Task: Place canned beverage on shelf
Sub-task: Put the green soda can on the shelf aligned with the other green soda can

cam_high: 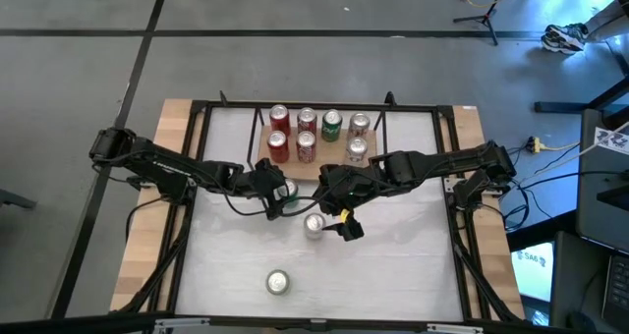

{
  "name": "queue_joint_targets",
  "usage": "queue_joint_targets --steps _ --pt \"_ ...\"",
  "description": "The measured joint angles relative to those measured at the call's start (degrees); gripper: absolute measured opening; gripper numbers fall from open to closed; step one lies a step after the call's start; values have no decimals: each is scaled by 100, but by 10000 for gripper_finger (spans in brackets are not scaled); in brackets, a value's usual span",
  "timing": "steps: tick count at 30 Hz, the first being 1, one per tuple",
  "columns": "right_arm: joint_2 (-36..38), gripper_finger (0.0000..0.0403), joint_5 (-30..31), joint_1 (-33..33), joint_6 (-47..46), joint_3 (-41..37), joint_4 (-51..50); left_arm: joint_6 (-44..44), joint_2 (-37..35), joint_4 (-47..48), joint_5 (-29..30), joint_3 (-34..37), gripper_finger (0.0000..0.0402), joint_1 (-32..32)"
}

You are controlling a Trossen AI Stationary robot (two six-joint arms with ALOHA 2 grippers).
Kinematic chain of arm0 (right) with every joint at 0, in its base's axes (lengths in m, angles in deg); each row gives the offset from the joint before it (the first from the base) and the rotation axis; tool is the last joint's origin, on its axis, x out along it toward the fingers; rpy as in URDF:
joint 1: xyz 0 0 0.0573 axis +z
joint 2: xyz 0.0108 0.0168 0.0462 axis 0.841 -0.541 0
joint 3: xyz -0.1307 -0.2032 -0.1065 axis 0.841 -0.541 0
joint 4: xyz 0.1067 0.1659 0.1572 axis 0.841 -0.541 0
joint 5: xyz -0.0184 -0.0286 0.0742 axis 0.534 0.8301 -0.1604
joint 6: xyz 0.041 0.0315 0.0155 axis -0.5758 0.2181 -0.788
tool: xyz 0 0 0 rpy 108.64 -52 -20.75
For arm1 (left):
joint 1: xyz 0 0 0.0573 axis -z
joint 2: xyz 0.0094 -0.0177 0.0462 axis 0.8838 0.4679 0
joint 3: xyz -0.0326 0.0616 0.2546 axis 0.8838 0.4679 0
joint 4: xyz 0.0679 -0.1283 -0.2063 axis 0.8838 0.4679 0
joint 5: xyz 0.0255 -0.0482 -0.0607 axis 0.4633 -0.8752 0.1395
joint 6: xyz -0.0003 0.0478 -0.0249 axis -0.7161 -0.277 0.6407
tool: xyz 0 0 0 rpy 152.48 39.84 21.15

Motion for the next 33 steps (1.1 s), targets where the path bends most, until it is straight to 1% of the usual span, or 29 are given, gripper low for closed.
queue_joint_targets --steps 7,13,17,23,29,33 --pt "0 392 0 0 -1 0 0 -35 -95 20 -142 2 352 2" --pt "0 392 0 0 -1 0 1 -55 -553 65 -319 2 351 2" --pt "0 392 2 0 -10 -2 103 -64 -968 160 -348 2 351 49" --pt "0 392 92 -88 -374 -2 751 -147 -1809 581 -348 0 351 255" --pt "-1 392 90 -471 -501 -2 923 -424 -2724 681 -136 0 351 661" --pt "-116 392 -72 -797 -512 -2 1241 -645 -3151 717 -21 0 351 922"
